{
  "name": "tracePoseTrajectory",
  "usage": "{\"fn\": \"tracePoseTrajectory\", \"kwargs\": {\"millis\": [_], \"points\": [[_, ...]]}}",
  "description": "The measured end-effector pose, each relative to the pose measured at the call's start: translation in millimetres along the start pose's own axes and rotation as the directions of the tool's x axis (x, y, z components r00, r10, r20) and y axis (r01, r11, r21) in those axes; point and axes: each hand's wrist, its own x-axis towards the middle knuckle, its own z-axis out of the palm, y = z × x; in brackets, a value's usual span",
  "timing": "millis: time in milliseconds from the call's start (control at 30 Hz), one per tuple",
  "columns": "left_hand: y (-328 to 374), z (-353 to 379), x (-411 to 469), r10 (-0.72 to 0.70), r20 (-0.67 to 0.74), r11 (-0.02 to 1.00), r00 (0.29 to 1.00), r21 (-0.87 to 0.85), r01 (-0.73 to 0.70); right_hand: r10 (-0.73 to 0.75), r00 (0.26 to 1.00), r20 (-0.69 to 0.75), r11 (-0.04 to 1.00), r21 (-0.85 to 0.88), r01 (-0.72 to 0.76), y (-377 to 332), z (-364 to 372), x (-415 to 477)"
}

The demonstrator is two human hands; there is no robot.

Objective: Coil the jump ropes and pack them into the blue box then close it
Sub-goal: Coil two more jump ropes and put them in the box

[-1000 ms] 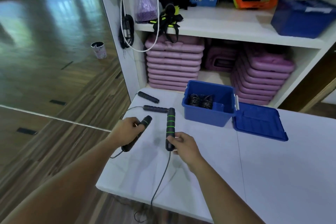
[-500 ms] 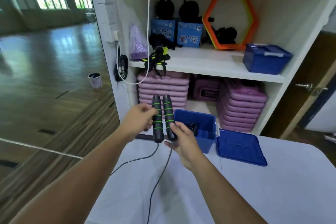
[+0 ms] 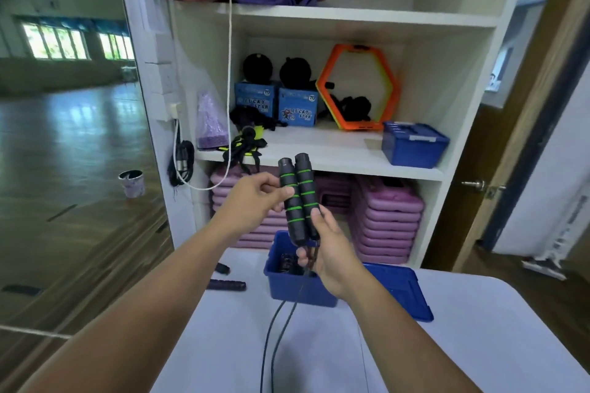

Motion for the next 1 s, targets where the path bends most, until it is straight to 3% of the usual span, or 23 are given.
{"fn": "tracePoseTrajectory", "kwargs": {"millis": [200, 300, 367, 433, 467, 567, 633, 800, 900, 1000], "points": [[5.1, -7.7, 6.3, 0.153, 0.017, 0.957, 0.988, 0.246, -0.153, -0.015, 0.999, -0.05, 0.986, -0.168, 0.006, -9.1, -16.3, 0.7], [14.9, -20.3, 9.7, 0.222, 0.173, 0.856, 0.96, 0.437, -0.277, 0.015, 0.997, -0.079, 0.986, -0.162, -0.028, -13.6, -19.6, -0.5], [19.6, -27.9, 11.6, 0.301, 0.318, 0.636, 0.899, 0.636, -0.438, 0.021, 0.995, -0.093, 0.987, -0.159, -0.036, -17.4, -20.9, 0.7], [19.9, -29.7, 14.0, 0.456, 0.429, 0.237, 0.78, 0.786, -0.571, 0.015, 0.994, -0.105, 0.979, -0.201, -0.036, -20.3, -22.3, 3.0], [20.7, -28.9, 15.4, 0.51, 0.471, 0.091, 0.72, 0.803, -0.589, 0.012, 0.994, -0.105, 0.972, -0.231, -0.036, -21.4, -22.1, 3.8], [26.7, -24.4, 21.9, 0.488, 0.603, -0.07, 0.631, 0.747, -0.661, 0.023, 0.997, -0.077, 0.955, -0.292, -0.045, -23.4, -18.9, 5.8], [30.5, -25.2, 28.7, 0.379, 0.685, -0.082, 0.622, 0.694, -0.715, 0.054, 0.997, -0.049, 0.949, -0.307, -0.066, -26.3, -17.9, 5.4], [37.7, -25.4, 30.9, 0.102, 0.79, -0.005, 0.605, 0.608, -0.794, 0.108, 0.992, 0.07, 0.928, -0.364, -0.076, -37.4, -24.5, 0.5], [38.0, -23.2, 26.7, 0.013, 0.81, 0.096, 0.587, 0.583, -0.807, 0.139, 0.985, 0.104, 0.925, -0.37, -0.092, -43.6, -31.6, -2.0], [42.4, -26.1, 24.1, -0.002, 0.81, 0.134, 0.587, 0.582, -0.802, 0.143, 0.984, 0.108, 0.933, -0.346, -0.098, -45.0, -35.4, -3.4]]}}
